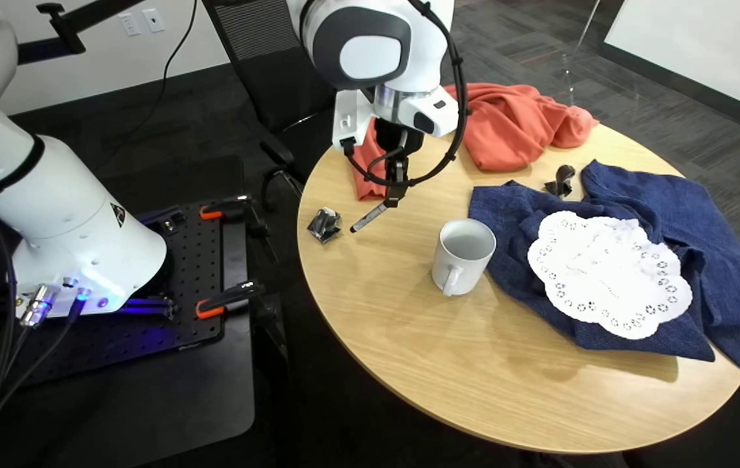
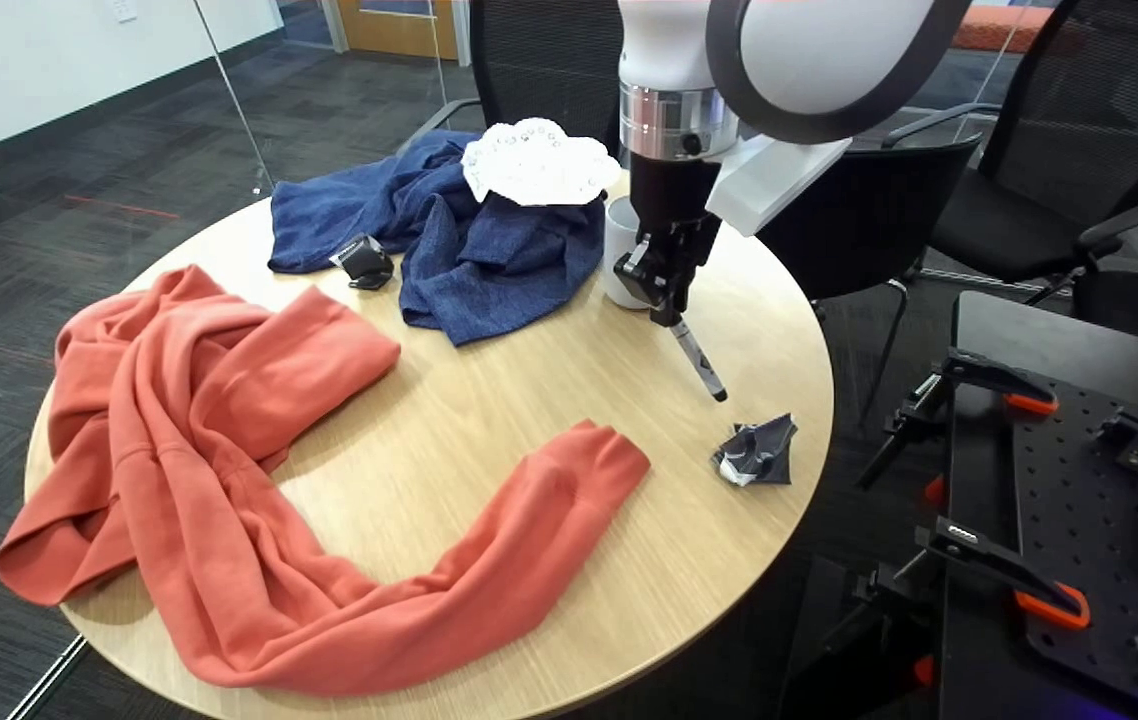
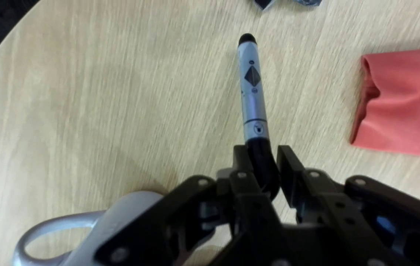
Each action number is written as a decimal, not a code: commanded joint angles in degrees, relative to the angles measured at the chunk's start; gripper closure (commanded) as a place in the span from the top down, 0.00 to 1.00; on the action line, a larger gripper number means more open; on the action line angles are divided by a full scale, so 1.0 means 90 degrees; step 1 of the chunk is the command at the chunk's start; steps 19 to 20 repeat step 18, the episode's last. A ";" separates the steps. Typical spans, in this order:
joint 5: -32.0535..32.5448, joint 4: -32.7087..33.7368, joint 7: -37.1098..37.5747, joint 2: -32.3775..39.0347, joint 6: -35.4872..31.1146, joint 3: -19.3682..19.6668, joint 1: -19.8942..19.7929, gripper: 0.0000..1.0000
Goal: Pick up the pen from the mug cup and put it on the table.
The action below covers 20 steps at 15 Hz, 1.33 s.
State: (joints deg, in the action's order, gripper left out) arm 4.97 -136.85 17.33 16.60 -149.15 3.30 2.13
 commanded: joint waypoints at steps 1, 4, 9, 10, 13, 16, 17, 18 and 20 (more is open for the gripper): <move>0.0144 0.0231 0.0203 0.0028 0.0408 0.0082 0.0233 0.50; 0.0191 0.0199 0.0185 -0.0126 0.0402 0.0087 0.0303 0.69; 0.0168 0.0118 0.0105 -0.0390 0.0329 0.0075 0.0279 1.00; 0.0166 0.0113 0.0094 -0.0427 0.0319 0.0076 0.0264 1.00; 0.0144 0.0095 0.0041 -0.0507 0.0306 0.0070 0.0221 1.00; 0.0061 0.0196 0.0000 -0.0316 0.0208 0.0022 0.0206 1.00; 0.0060 0.0196 0.0000 -0.0304 0.0208 0.0022 0.0207 1.00; 0.0060 0.0196 -0.0001 -0.0292 0.0208 0.0021 0.0209 1.00; 0.0060 0.0196 -0.0001 -0.0292 0.0208 0.0021 0.0209 1.00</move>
